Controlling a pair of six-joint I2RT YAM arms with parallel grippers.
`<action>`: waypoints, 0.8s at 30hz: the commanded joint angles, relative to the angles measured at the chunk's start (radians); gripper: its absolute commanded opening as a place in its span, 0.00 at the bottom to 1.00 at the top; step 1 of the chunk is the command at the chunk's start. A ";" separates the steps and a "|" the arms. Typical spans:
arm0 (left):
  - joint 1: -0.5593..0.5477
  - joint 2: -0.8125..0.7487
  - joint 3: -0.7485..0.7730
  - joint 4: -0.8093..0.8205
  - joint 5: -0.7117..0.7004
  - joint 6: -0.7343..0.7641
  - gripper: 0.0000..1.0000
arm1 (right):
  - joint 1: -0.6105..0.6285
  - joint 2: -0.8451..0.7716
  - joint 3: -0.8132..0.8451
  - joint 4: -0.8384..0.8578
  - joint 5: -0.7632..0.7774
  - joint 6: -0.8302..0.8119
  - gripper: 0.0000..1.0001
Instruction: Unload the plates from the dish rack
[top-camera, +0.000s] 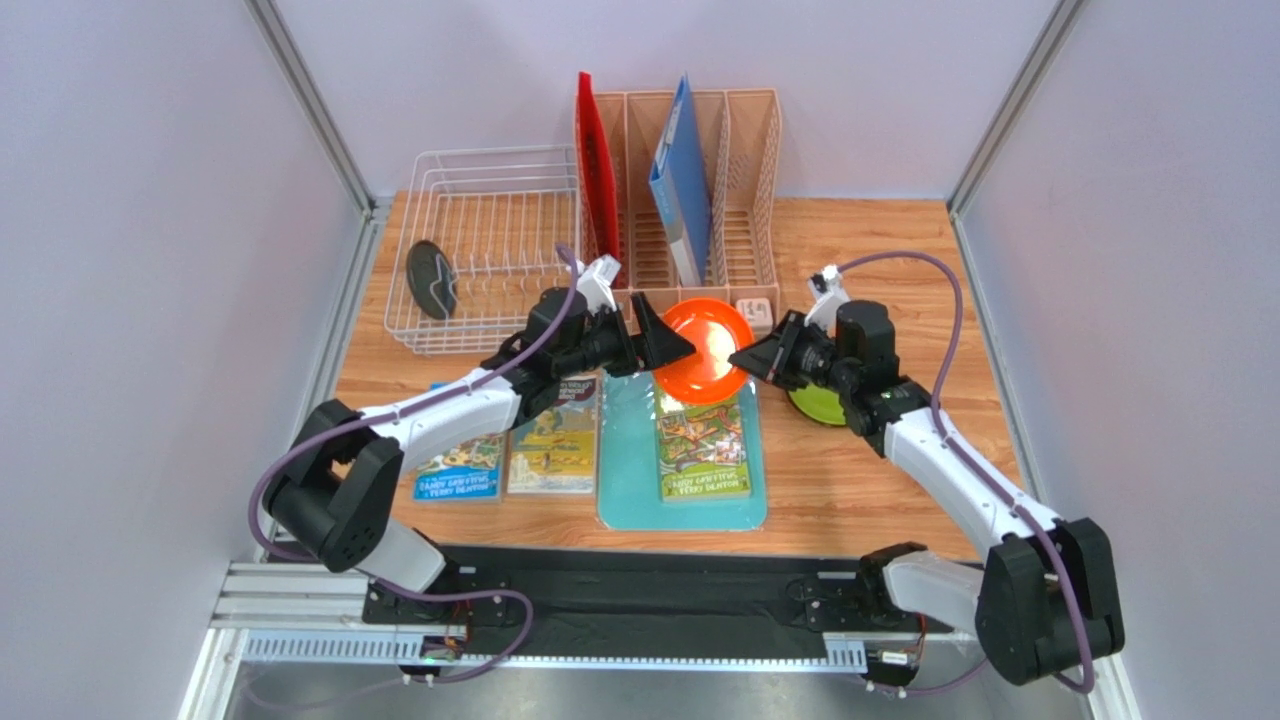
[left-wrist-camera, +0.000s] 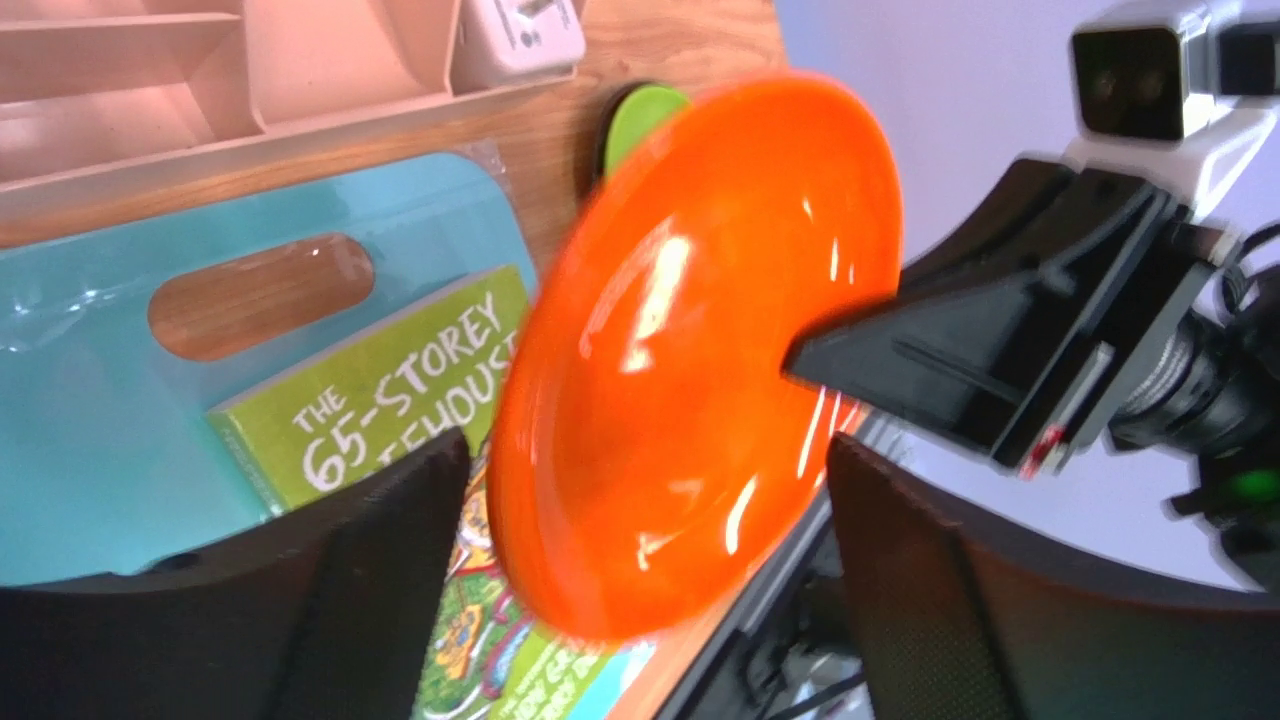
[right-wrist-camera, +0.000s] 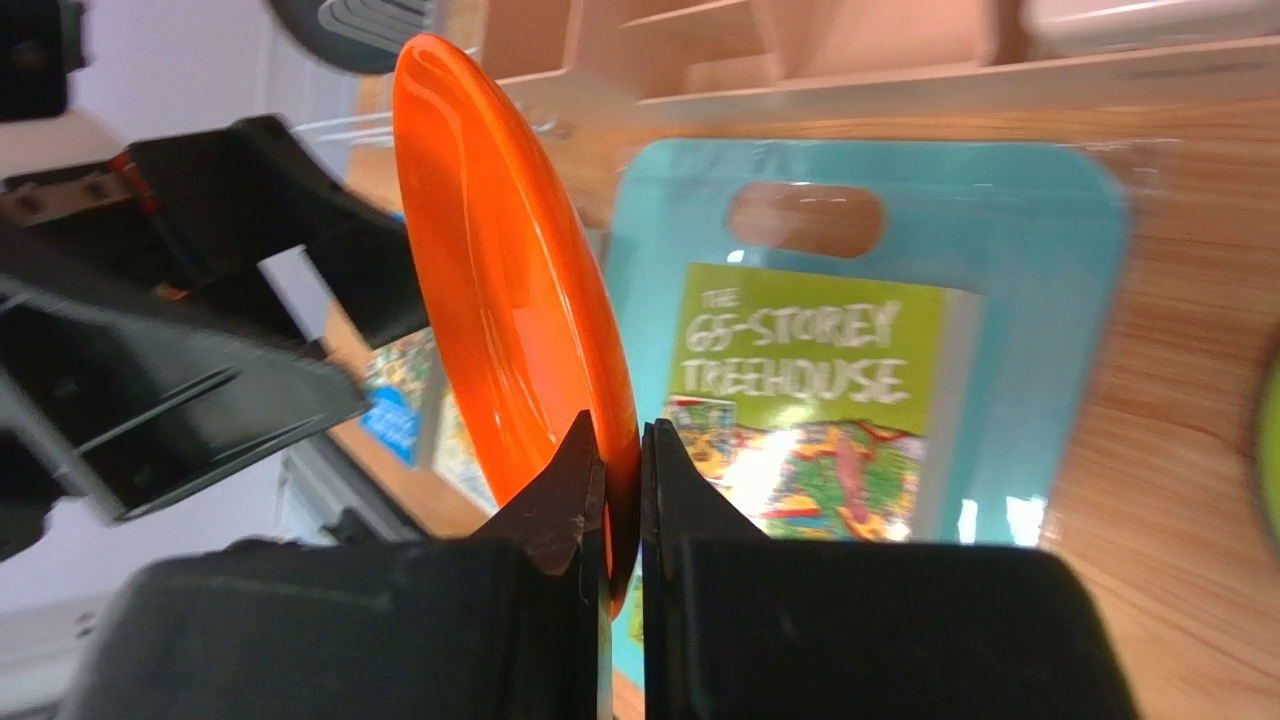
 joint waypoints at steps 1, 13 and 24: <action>-0.015 -0.058 0.056 -0.046 -0.048 0.100 0.99 | -0.034 -0.100 0.018 -0.153 0.252 -0.083 0.00; -0.015 -0.230 0.155 -0.481 -0.808 0.570 0.99 | -0.277 -0.190 0.005 -0.414 0.523 -0.137 0.00; 0.033 -0.183 0.162 -0.470 -1.045 0.730 0.99 | -0.329 -0.045 -0.030 -0.278 0.500 -0.111 0.00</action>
